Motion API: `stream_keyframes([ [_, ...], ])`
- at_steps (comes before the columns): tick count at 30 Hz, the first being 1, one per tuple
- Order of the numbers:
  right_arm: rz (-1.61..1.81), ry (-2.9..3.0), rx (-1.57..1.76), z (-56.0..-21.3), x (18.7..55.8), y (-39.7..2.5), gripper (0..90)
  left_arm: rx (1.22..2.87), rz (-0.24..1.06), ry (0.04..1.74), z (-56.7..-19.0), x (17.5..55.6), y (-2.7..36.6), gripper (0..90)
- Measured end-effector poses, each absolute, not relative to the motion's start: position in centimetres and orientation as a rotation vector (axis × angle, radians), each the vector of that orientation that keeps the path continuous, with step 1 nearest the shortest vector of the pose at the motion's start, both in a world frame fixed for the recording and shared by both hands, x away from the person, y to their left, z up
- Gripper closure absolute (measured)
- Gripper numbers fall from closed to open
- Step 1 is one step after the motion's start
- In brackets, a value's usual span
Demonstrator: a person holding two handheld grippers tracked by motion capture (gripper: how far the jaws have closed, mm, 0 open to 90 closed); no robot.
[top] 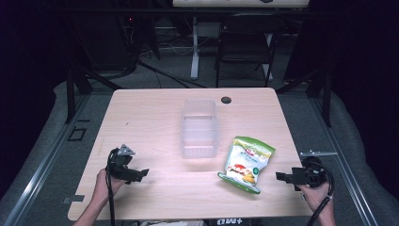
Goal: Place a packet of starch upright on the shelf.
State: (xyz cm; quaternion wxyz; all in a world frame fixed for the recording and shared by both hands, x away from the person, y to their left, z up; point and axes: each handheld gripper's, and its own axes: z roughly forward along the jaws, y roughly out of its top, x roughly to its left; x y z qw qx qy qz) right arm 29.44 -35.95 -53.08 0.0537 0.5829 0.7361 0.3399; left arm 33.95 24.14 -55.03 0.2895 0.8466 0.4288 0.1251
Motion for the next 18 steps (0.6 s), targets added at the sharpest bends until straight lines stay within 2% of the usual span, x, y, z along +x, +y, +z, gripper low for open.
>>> stream_keyframes([
  [18, 0.96, 2.294, 1.739, -53.03, 29.86, -35.04, 13.3, 2.255, 0.334, 1.146, -55.01, 33.92, 24.31, 9.4],
])
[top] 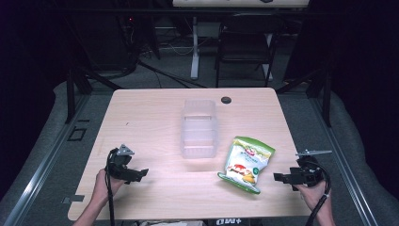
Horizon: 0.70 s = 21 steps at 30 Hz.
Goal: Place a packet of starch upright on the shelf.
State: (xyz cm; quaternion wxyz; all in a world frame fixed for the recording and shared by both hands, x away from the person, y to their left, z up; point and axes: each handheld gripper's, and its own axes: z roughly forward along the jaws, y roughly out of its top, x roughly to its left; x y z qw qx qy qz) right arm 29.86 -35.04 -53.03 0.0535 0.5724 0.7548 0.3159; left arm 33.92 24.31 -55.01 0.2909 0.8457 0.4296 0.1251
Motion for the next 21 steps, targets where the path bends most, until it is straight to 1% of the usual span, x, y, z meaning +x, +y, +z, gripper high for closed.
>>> stream_keyframes([
  [21, 0.987, 2.331, 1.743, -53.1, 32.5, -34.2, 13.3, 2.271, 0.342, 1.136, -55.0, 34.0, 24.1, 9.4],
])
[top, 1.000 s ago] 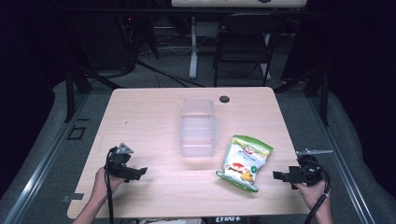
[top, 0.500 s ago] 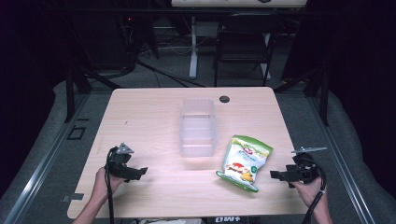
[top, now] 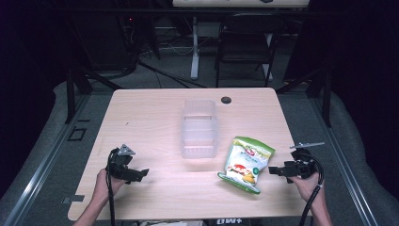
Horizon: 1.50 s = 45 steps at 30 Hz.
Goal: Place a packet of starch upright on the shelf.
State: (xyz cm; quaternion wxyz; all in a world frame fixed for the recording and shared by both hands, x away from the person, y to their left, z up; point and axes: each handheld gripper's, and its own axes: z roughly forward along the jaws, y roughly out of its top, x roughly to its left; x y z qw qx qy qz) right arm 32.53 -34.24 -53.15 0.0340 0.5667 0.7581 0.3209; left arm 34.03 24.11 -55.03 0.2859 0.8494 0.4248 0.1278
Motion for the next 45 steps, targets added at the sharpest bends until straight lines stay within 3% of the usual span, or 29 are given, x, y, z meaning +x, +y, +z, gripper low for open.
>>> stream_keyframes([
  [45, 1.014, 2.38, 1.899, -55.7, 38.9, -32.9, 14.9, 2.272, 0.335, 1.13, -55.1, 34.2, 23.8, 9.5],
])
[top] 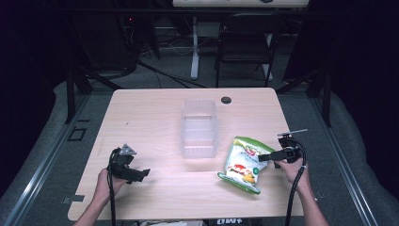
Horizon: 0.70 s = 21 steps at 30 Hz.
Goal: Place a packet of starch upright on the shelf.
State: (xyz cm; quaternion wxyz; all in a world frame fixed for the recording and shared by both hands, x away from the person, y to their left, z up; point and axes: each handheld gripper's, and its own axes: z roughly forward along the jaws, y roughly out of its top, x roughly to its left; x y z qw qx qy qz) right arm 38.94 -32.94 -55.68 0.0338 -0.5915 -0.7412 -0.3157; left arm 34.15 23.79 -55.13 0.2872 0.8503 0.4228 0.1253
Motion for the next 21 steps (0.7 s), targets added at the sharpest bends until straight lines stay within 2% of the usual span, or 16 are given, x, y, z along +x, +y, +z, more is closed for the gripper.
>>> stream_keyframes([
  [9, -1.012, -2.209, -1.861, -56.04, 39.38, -32.94, 20.5, 2.274, 0.336, 1.131, -55.1, 34.16, 23.83, 9.5],
  [14, -1.035, -2.181, -1.896, -56.16, 39.62, -32.98, 35.6, 2.273, 0.336, 1.131, -55.09, 34.16, 23.82, 9.5],
  [15, -1.035, -2.181, -1.896, -56.16, 39.62, -32.98, 35.6, 2.272, 0.337, 1.13, -55.09, 34.15, 23.82, 9.5],
  [16, -1.048, -2.16, -1.922, -56.25, 39.62, -32.87, 41.5, 2.273, 0.339, 1.13, -55.06, 34.16, 23.87, 9.5],
  [21, -1.072, -2.133, -1.932, -56.31, 39.64, -32.65, 52.3, 2.272, 0.341, 1.132, -55.05, 34.14, 23.87, 9.6],
])
